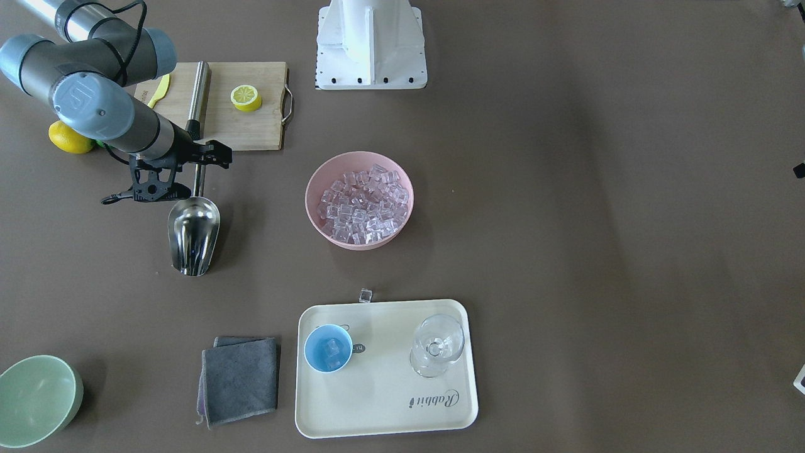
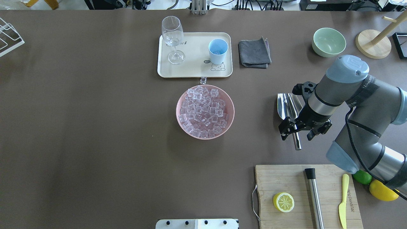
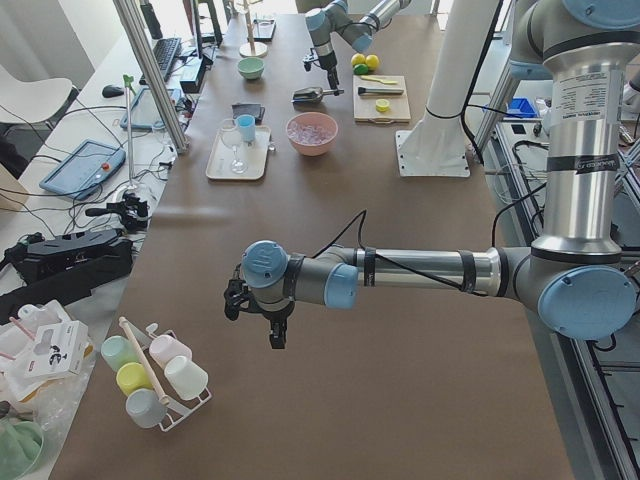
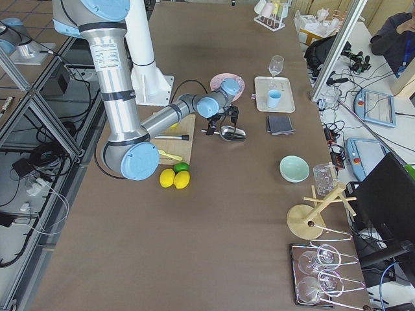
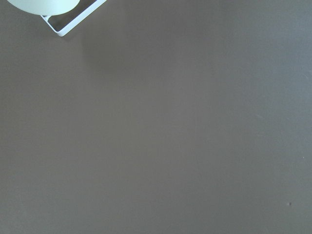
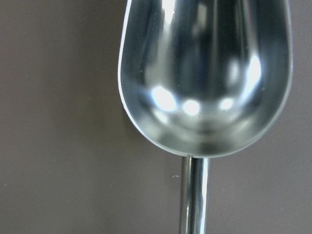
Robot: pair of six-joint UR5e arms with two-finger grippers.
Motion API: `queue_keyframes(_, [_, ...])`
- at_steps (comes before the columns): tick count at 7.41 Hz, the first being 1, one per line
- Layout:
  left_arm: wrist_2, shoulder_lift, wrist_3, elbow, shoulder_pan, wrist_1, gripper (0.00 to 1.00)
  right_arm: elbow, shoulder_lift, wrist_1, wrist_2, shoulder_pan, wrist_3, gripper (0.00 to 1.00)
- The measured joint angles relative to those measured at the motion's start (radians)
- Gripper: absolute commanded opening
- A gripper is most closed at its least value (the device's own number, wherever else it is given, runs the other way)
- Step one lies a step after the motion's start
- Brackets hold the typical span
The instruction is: Put ice in cup with scoop
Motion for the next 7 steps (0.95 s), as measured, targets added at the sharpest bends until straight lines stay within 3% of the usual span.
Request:
queue_keyframes(3, [-0.001, 0.0, 0.0, -0.002, -0.001, 0.0, 0.99, 0.053, -0.028, -0.001, -0.105, 0.062, -0.056, 0.98])
queue_keyframes(7, [-0.001, 0.0, 0.0, 0.0, -0.002, 0.001, 0.99, 0.072, -0.127, -0.005, -0.111, 0.278, -0.454, 0.98])
